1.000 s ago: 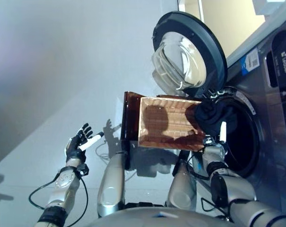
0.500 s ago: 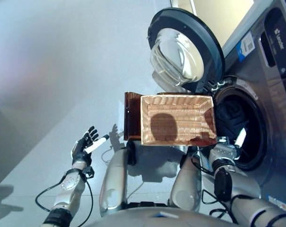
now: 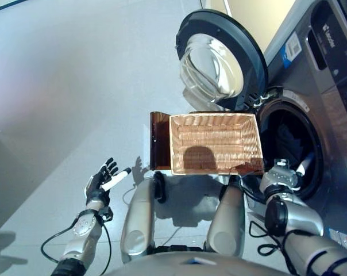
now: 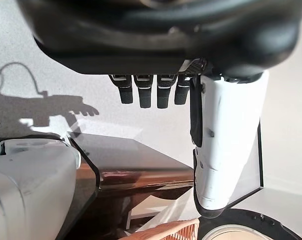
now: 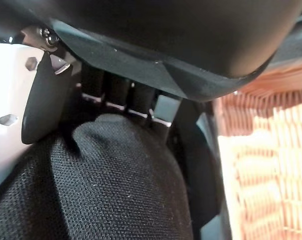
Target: Pick up the clothes and place them into the washing machine
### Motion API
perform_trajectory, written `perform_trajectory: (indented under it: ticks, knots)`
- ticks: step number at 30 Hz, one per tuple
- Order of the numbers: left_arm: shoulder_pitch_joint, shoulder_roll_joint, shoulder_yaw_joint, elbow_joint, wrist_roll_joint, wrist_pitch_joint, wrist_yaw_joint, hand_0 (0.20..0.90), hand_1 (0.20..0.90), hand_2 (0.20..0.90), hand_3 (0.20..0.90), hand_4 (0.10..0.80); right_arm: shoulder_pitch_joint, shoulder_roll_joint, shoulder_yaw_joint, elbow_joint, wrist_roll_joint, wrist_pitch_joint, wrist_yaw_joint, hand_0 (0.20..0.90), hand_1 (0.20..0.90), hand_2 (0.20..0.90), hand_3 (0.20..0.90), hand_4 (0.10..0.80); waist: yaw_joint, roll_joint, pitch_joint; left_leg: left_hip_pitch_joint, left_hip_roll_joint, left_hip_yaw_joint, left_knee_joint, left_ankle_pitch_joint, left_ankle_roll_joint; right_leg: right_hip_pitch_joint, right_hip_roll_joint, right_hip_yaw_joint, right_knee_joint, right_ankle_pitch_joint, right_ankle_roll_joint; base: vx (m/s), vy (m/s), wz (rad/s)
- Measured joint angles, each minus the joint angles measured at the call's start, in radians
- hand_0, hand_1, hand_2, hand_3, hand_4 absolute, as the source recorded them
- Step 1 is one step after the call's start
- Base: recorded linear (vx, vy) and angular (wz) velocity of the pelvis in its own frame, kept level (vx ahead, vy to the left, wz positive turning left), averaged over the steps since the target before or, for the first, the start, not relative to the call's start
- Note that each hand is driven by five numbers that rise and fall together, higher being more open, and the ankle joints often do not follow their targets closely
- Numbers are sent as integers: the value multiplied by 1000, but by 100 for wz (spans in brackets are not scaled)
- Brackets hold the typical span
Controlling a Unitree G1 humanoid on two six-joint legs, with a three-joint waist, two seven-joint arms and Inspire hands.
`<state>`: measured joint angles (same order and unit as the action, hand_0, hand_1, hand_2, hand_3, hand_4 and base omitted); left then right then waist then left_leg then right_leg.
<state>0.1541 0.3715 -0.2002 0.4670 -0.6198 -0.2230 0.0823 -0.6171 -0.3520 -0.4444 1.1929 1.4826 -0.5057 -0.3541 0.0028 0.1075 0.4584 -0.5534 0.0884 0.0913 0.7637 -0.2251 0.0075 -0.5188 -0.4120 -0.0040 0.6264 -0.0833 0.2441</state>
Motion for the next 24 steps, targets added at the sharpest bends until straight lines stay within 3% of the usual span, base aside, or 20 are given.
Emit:
perform_trajectory:
  ticks: [9,15,16,17,18,24]
  knots:
    - [40,26,-4,-30,0,1,-16,900,900,900,900,800,-63,-138,-38,9,0,-10,-45,200,200,200,200,300,11,23,-14,-30,-1,9,-6,5,-6,-32,-1,8,-2,0,-5,-16,3,2]
    - [40,34,-4,-39,-4,2,-17,900,900,900,900,800,-78,-150,-77,45,2,-31,-68,200,200,200,200,300,10,26,-17,-31,-3,10,0,-5,-4,-31,-5,9,1,-11,0,6,1,1]
    - [39,34,-4,-39,-4,2,-17,900,900,900,900,800,-83,-150,-77,49,2,-36,-79,274,274,274,274,353,11,26,-17,-31,-3,11,2,-7,-3,-31,-5,10,1,-11,0,0,0,0]
    - [38,35,-6,-39,-4,2,-16,900,900,900,900,800,-85,-154,-77,56,2,-36,-83,807,807,807,807,733,10,26,-17,-31,-3,11,3,-9,-1,-31,-5,11,1,-11,0,41,-3,-2]
    - [38,35,-7,-40,-4,2,-16,900,900,900,900,800,-89,-156,-76,64,2,-36,-84,900,900,900,900,800,11,26,-17,-31,-3,11,4,-12,1,-31,-5,12,1,-12,1,0,0,0]
    - [38,35,-9,-41,-6,2,-16,900,900,900,900,800,-98,-157,-73,83,2,-36,-85,900,900,900,900,800,11,27,-28,-32,-3,13,5,-14,0,-31,-4,14,-1,-12,1,5,0,0]
